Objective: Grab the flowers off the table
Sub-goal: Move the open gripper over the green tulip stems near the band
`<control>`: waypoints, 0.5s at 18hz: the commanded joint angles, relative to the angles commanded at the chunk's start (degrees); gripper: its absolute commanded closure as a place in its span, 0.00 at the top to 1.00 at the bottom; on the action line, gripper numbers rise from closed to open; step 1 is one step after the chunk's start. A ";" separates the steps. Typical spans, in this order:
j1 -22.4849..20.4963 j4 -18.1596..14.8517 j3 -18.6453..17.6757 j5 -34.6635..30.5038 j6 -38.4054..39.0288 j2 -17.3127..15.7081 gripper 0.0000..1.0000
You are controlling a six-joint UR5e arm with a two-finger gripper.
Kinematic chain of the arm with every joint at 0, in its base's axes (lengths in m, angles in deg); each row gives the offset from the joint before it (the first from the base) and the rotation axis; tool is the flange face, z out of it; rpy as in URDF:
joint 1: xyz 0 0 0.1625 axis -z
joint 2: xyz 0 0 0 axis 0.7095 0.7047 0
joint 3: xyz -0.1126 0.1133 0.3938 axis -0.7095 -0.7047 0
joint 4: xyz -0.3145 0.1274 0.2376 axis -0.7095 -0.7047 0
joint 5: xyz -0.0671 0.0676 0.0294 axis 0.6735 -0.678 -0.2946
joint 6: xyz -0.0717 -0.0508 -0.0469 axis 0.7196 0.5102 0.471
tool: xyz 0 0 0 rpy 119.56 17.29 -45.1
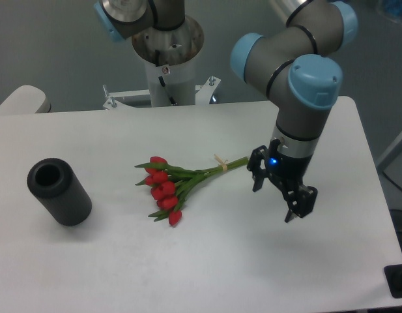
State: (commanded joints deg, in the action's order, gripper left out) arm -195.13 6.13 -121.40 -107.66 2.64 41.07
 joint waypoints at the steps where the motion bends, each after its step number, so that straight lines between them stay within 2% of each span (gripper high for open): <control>1: -0.09 0.00 -2.03 -0.97 0.00 -0.36 1.00; 6: 0.44 0.18 -8.62 -4.40 0.88 -2.99 1.00; 9: 2.10 0.26 -12.14 -4.93 5.77 -4.14 1.00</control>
State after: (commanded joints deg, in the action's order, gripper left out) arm -193.03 6.39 -133.54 -112.59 8.41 36.94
